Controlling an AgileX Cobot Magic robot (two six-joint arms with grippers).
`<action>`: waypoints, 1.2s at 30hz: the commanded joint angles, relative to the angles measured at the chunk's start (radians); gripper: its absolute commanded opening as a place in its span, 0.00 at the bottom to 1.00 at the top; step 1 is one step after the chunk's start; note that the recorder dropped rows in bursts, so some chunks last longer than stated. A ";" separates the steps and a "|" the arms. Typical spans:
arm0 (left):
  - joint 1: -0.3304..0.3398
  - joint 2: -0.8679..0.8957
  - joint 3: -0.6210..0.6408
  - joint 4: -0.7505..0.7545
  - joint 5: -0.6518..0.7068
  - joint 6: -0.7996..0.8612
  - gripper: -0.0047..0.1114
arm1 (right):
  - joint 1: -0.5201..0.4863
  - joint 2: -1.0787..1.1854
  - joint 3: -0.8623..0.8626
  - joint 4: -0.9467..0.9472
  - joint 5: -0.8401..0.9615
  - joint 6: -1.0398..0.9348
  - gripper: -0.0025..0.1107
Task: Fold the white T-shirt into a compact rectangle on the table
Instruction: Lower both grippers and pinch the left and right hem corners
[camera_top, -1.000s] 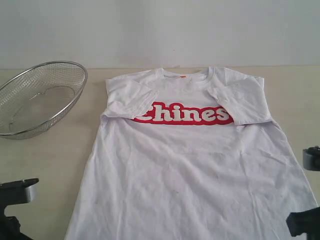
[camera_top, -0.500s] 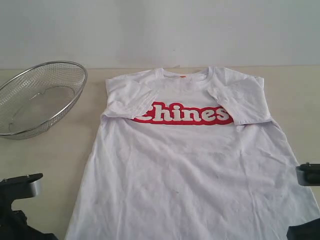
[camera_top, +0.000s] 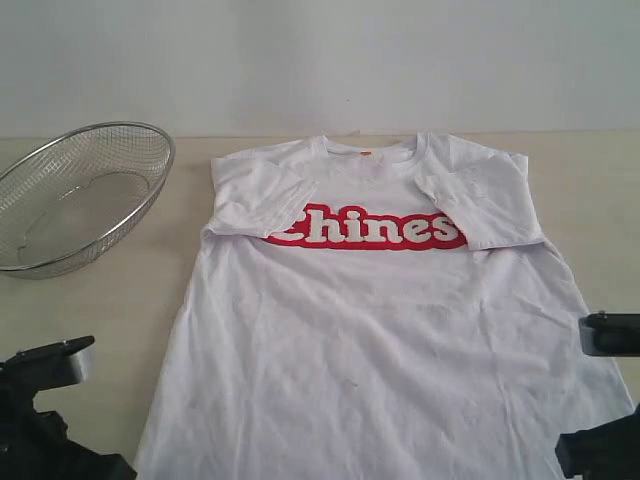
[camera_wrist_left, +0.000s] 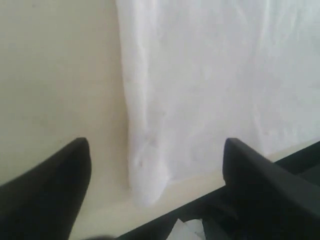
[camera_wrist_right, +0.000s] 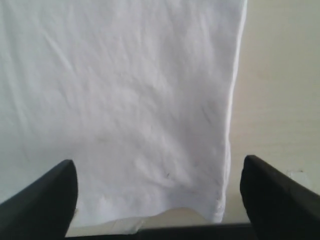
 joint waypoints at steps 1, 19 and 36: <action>-0.006 0.043 -0.003 -0.054 0.014 0.070 0.64 | -0.001 -0.002 -0.004 0.004 -0.018 -0.003 0.71; -0.006 0.194 -0.003 -0.236 -0.008 0.268 0.64 | -0.001 -0.002 -0.004 0.003 -0.054 -0.012 0.71; -0.006 0.220 -0.028 -0.350 -0.021 0.368 0.58 | -0.001 -0.002 -0.004 0.003 -0.056 -0.036 0.71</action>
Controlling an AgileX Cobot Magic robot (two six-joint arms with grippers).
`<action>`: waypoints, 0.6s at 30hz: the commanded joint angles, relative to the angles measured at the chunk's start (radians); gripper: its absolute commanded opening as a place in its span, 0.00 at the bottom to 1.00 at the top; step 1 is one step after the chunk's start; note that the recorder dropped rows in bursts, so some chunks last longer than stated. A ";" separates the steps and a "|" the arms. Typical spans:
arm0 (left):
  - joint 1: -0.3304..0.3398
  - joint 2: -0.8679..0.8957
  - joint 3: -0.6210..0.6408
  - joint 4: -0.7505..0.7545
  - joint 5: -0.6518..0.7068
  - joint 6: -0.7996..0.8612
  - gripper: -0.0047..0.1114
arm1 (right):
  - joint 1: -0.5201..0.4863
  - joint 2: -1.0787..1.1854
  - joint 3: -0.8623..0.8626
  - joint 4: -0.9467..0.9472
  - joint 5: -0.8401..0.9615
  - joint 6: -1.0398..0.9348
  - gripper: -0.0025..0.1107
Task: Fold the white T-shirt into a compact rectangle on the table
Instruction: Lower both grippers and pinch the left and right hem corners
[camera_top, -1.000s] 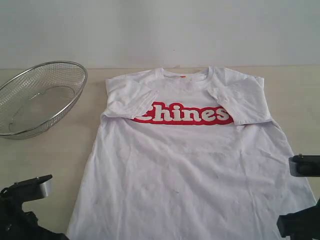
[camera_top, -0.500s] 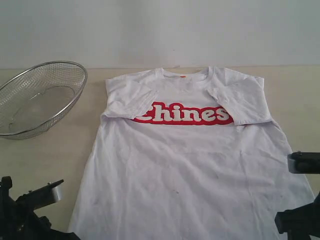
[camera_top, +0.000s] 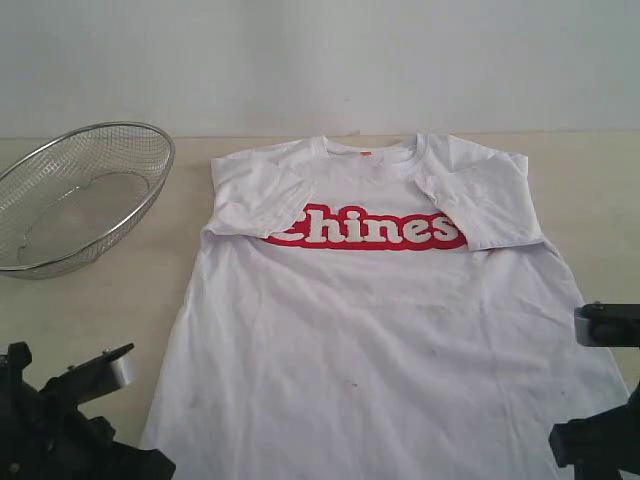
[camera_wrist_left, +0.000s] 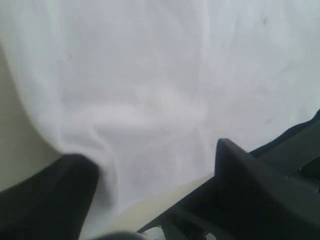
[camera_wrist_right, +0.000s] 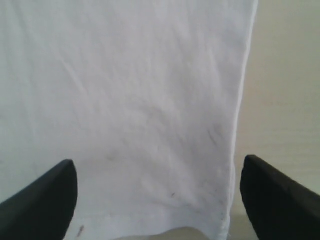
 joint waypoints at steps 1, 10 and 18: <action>-0.006 0.050 -0.023 -0.004 -0.032 0.011 0.58 | -0.001 -0.002 -0.004 0.003 -0.001 -0.036 0.71; -0.006 0.165 -0.029 -0.004 -0.027 0.049 0.56 | -0.001 -0.002 -0.004 0.003 -0.025 -0.041 0.71; -0.006 0.175 -0.029 -0.004 -0.058 0.068 0.36 | -0.001 -0.002 -0.004 0.003 -0.033 -0.053 0.71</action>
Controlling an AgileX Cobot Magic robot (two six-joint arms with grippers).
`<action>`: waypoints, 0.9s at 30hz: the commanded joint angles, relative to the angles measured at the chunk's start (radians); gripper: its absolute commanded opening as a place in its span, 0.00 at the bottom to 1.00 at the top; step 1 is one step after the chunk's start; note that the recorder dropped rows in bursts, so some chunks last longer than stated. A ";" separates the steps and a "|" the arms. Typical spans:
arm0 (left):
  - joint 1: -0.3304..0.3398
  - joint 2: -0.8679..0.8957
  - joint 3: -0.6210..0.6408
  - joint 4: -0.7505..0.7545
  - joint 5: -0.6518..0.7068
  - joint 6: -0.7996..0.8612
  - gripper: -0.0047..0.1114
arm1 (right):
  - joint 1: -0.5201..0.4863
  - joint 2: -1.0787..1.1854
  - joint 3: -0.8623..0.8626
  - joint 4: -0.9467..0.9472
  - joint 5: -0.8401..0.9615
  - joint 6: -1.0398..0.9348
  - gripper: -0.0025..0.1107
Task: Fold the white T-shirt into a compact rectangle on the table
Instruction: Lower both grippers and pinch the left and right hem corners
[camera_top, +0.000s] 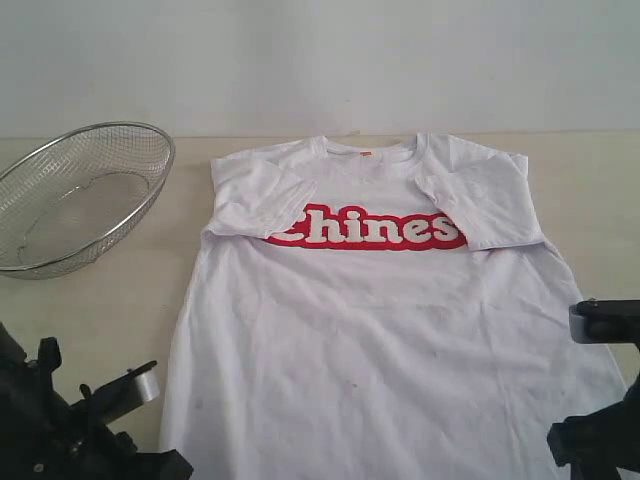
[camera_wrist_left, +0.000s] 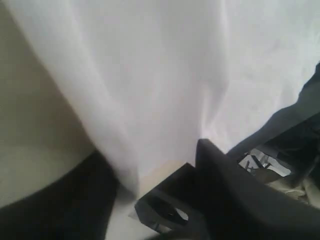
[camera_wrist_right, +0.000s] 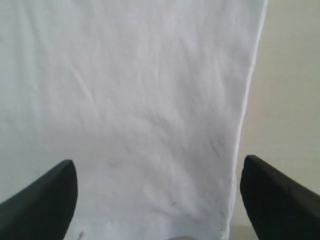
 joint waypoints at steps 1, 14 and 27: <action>-0.006 0.025 0.008 0.056 -0.174 0.013 0.31 | -0.001 -0.002 -0.004 0.003 -0.009 -0.014 0.71; -0.006 0.025 0.008 0.049 -0.208 0.025 0.08 | -0.001 -0.002 -0.004 -0.026 0.010 -0.013 0.61; -0.006 0.025 0.008 0.035 -0.224 0.045 0.08 | -0.001 0.077 -0.004 -0.017 0.023 -0.030 0.61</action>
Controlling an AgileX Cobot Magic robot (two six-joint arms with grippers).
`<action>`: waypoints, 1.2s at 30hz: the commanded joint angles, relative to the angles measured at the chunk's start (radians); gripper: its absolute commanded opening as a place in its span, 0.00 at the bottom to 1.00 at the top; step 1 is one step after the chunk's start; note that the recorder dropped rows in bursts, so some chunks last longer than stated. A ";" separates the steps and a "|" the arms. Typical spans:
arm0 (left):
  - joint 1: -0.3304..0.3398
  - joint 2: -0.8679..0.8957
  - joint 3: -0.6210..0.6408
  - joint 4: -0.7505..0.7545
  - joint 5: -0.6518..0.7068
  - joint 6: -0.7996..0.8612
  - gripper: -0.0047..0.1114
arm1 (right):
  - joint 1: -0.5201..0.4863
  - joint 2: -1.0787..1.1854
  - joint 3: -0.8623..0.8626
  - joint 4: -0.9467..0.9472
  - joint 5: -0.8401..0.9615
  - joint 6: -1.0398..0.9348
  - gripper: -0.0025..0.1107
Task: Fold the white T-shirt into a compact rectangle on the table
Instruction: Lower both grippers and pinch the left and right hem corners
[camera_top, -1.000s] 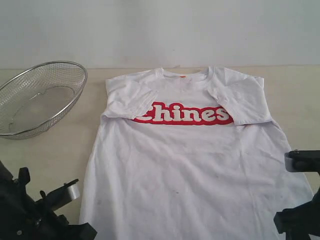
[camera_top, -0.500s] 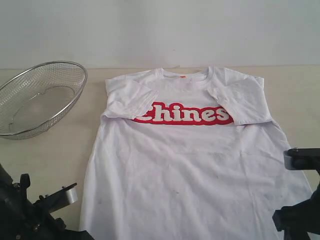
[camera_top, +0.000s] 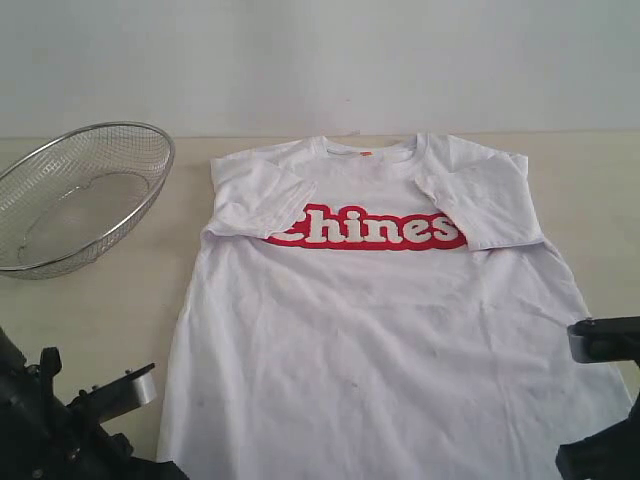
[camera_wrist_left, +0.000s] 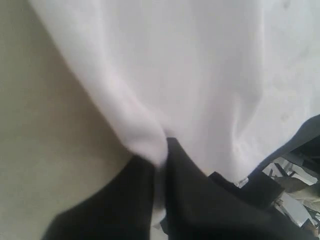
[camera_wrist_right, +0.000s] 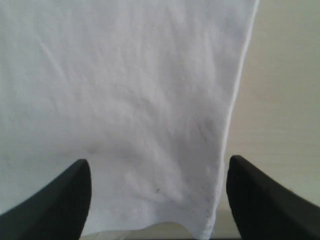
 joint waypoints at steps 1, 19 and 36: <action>-0.006 0.022 0.005 0.019 -0.151 0.007 0.08 | -0.001 0.032 -0.002 0.011 -0.024 -0.018 0.61; -0.006 0.022 0.005 0.019 -0.149 0.016 0.08 | -0.001 0.115 -0.002 0.037 -0.047 -0.037 0.61; -0.006 0.022 0.005 0.019 -0.149 0.021 0.08 | -0.001 0.182 -0.007 0.096 -0.081 -0.104 0.61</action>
